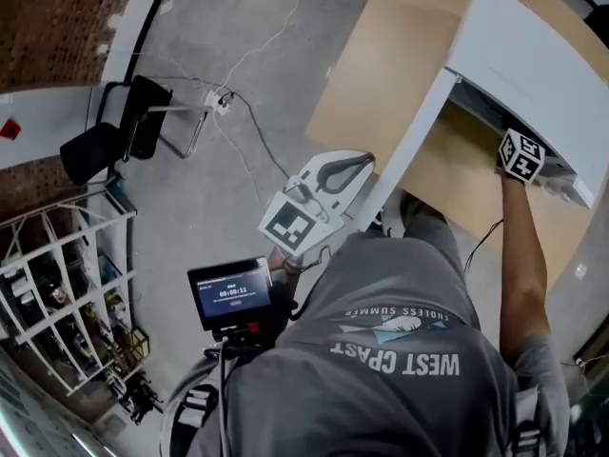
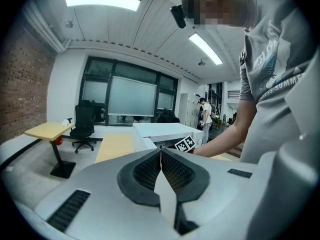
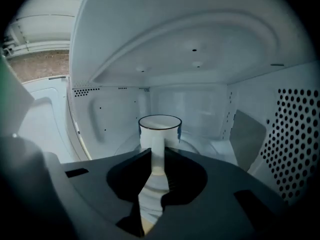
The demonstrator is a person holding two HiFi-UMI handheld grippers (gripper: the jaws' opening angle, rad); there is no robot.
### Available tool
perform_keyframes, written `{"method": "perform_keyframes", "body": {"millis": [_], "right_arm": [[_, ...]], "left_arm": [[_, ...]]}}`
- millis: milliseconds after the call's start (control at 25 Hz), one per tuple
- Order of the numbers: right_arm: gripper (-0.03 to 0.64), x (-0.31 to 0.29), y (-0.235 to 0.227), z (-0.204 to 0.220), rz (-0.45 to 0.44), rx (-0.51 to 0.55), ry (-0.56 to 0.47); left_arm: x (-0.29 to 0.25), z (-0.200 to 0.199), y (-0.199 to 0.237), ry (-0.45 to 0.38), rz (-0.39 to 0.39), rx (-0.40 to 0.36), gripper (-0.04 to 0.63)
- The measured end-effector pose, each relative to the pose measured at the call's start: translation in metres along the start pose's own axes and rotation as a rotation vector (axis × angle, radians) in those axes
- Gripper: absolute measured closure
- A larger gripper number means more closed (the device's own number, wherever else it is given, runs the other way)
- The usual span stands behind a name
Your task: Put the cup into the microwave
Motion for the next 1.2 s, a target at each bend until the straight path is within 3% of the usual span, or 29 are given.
{"method": "perform_keyframes", "body": {"millis": [120, 240, 320, 520, 640, 880, 1200], "right_arm": [[0.548, 0.03, 0.001, 0.001, 0.032, 0.008, -0.042], [0.548, 0.051, 0.043, 0.004, 0.053, 0.052, -0.066], [0.548, 0.054, 0.051, 0.014, 0.065, 0.073, -0.062], [0.548, 0.019, 0.0, 0.043, 0.03, 0.041, -0.026], [0.458, 0.019, 0.024, 0.032, 0.009, 0.036, 0.002], [0.448, 0.054, 0.057, 0.025, 0.052, -0.009, 0.019], [0.451, 0.153, 0.088, 0.006, 0.074, -0.101, -0.13]], "left_arm": [[0.016, -0.007, -0.019, -0.082, 0.001, -0.028, 0.574], [0.064, 0.003, -0.017, -0.131, -0.006, -0.057, 0.574], [0.074, 0.014, -0.021, -0.14, -0.011, -0.06, 0.574], [0.023, 0.021, -0.037, -0.137, -0.028, -0.074, 0.574], [0.046, 0.018, -0.025, -0.154, -0.028, -0.07, 0.574], [0.094, 0.013, -0.017, -0.195, -0.011, -0.088, 0.574], [0.127, 0.012, -0.028, -0.27, 0.044, -0.158, 0.574]]}}
Point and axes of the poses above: the fingertips, and each gripper's own axes: x backward along the fingers, y to its left, z out of its underside, the point moved 4 cm from there along x, backward along the fingers, and after that the axes turned 3 degrees about -z, right-handed, at the moved point
